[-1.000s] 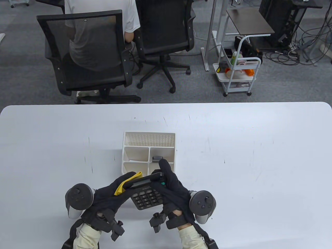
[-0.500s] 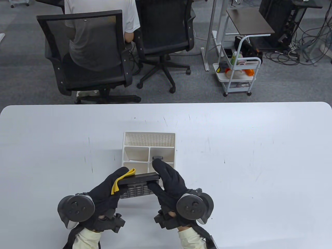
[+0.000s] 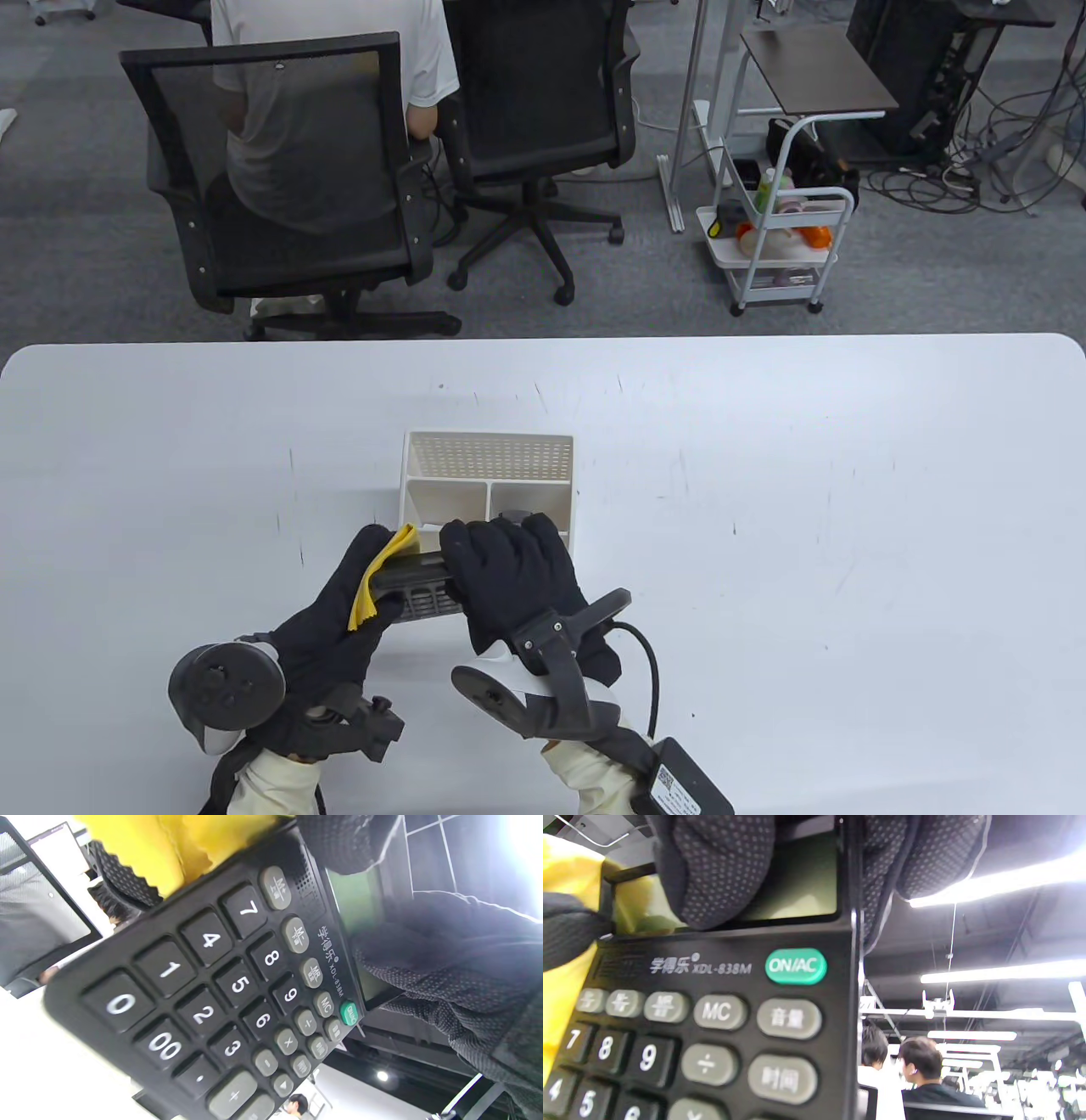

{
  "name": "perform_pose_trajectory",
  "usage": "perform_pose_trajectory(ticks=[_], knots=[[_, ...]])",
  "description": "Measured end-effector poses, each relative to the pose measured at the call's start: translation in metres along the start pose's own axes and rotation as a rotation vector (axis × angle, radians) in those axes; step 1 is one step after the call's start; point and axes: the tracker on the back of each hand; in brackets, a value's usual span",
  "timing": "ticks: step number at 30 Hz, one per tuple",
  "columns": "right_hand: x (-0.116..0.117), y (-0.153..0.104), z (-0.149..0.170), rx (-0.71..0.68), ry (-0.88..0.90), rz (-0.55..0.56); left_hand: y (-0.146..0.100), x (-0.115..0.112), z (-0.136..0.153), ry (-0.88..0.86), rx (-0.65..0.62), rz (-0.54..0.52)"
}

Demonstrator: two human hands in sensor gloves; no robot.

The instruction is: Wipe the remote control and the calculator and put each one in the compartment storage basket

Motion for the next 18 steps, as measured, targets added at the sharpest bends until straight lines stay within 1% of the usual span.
perform_pose_trajectory(ticks=[2,5,7,9,11,15,18], knots=[[-0.005,0.007,0.005,0.019,-0.009,0.012,0.000,0.002,0.000,0.028,0.003,-0.014],[-0.012,0.019,0.016,0.030,-0.015,0.028,-0.001,0.004,0.003,0.048,0.013,-0.008],[-0.016,0.028,0.024,0.025,-0.050,0.034,-0.003,0.008,0.006,0.060,0.019,-0.049],[-0.018,0.034,0.030,0.042,-0.073,0.044,-0.003,0.012,0.008,0.034,0.012,-0.082],[-0.019,0.043,0.038,0.085,-0.059,0.045,-0.004,0.015,0.007,-0.007,0.019,-0.103],[-0.005,0.059,0.051,0.132,-0.075,0.005,-0.005,0.019,0.009,0.018,0.027,-0.107],[0.015,0.066,0.057,0.156,-0.087,-0.035,-0.006,0.020,0.012,0.020,0.062,-0.107]])
Point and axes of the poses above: the tracker on the back of each hand, its own z axis roughly to the little-finger side, its own y axis roughly from the wrist to the fingertips, x = y × z, and after that the axes turned 12 degrees about -x, right-handed
